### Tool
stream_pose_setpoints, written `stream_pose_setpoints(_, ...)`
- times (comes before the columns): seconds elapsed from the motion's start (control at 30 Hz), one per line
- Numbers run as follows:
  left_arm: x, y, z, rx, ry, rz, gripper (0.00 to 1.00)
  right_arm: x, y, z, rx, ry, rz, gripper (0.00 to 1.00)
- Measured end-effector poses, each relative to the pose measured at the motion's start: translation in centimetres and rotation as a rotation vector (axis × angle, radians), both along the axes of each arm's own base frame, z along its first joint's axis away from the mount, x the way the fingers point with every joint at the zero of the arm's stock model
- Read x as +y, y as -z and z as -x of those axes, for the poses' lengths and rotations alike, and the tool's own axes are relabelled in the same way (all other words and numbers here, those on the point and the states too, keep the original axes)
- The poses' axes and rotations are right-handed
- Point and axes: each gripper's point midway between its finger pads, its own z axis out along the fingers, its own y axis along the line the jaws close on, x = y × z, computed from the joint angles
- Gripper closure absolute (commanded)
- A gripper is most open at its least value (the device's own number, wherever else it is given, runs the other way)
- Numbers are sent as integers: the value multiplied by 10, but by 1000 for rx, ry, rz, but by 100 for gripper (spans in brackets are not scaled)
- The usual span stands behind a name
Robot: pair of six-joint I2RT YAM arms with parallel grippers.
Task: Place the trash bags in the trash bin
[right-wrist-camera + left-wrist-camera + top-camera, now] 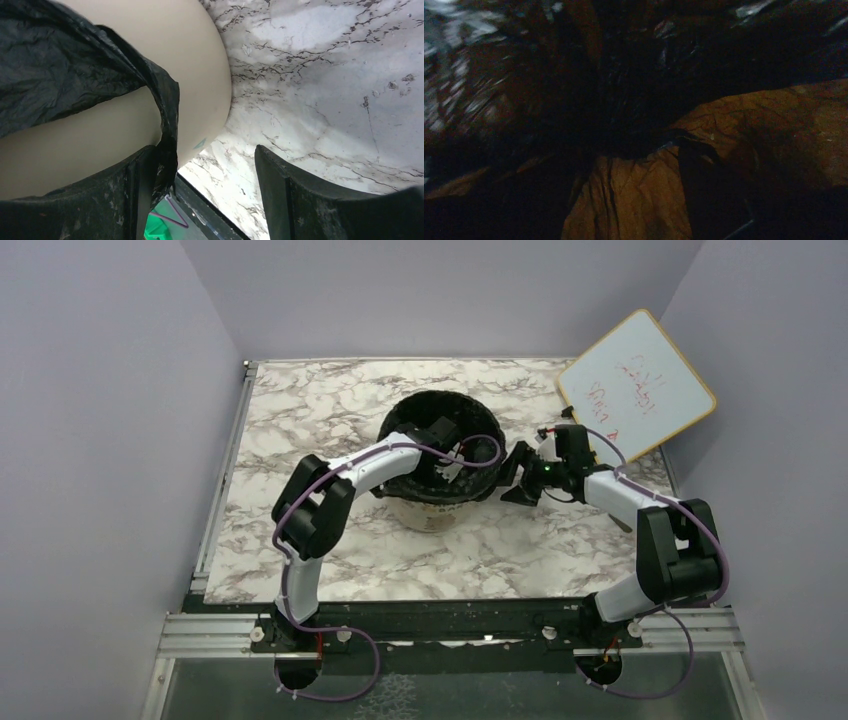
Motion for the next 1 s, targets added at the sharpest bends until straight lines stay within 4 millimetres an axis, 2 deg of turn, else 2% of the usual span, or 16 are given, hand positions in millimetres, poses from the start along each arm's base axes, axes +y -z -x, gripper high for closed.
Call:
stream_pose_setpoints(0.13, 19, 23, 22, 69, -17, -60, 27, 0, 0, 0, -3, -2, 0, 24)
stream_pose_setpoints(0.2, 27, 28, 29, 83, -43, -67, 27, 1, -1, 1, -4, -8, -8, 23)
stream_pose_setpoints(0.43, 34, 28, 26, 72, -94, -39, 25, 7, -8, 3, -14, -39, -54, 23)
stream_pose_setpoints(0.57, 26, 11, 20, 40, -103, 6, 22, 7, -9, 3, -14, -40, -54, 22)
stream_pose_setpoints(0.83, 10, -43, 3, -95, -117, 134, 18, 7, -9, 4, -12, -41, -57, 22)
stream_pose_setpoints(1.0, 11, -49, 2, -108, -127, 142, 18, 8, -9, 4, -8, -39, -60, 22)
